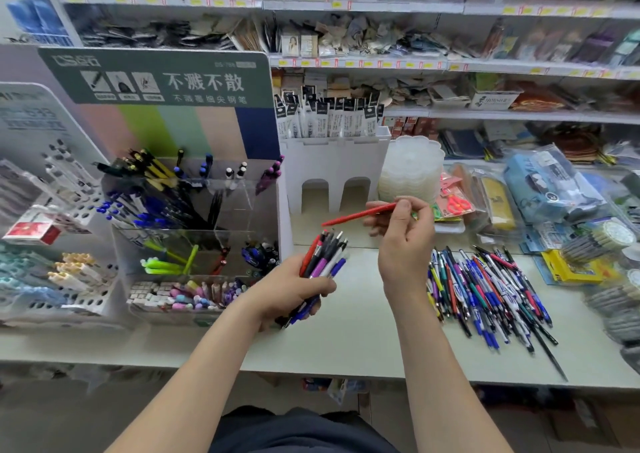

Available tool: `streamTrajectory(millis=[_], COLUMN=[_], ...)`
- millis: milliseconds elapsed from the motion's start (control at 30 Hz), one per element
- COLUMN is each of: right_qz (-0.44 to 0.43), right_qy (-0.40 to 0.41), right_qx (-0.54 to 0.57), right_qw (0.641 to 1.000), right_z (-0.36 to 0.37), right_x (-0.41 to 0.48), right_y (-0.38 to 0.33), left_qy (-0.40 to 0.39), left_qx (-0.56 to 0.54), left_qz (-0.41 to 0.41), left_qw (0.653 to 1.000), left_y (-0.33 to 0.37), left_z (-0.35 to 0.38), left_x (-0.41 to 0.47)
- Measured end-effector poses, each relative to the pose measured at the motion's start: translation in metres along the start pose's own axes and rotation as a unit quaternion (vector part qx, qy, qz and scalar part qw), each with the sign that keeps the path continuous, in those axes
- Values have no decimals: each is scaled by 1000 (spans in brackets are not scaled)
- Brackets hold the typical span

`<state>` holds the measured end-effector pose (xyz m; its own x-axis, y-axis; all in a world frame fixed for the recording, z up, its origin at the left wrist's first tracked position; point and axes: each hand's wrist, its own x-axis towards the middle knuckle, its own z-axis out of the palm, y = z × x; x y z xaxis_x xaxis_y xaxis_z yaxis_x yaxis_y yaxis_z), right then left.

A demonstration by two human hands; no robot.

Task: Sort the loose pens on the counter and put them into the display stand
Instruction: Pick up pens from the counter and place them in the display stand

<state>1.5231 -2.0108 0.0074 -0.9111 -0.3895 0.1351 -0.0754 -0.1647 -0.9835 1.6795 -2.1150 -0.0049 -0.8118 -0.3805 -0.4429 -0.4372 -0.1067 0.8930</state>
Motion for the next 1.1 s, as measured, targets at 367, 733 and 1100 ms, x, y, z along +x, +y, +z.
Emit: streamTrajectory(millis=[367,733,1100], right_qz=[15,24,121], right_qy=[-128,-111,-114], right_qx=[-87,-173,-207], right_qw=[988,978,964], right_z=[82,141,195], right_x=[-74,-90,-120], right_y=[1,-3,17], left_qy=[140,213,235], left_qx=[-198,77,253], left_qz=[95,111,76], left_qw=[966,968,935], left_y=[-5,-33,-61], left_z=[-63,-120,-151], left_x=[-17,-30,-55])
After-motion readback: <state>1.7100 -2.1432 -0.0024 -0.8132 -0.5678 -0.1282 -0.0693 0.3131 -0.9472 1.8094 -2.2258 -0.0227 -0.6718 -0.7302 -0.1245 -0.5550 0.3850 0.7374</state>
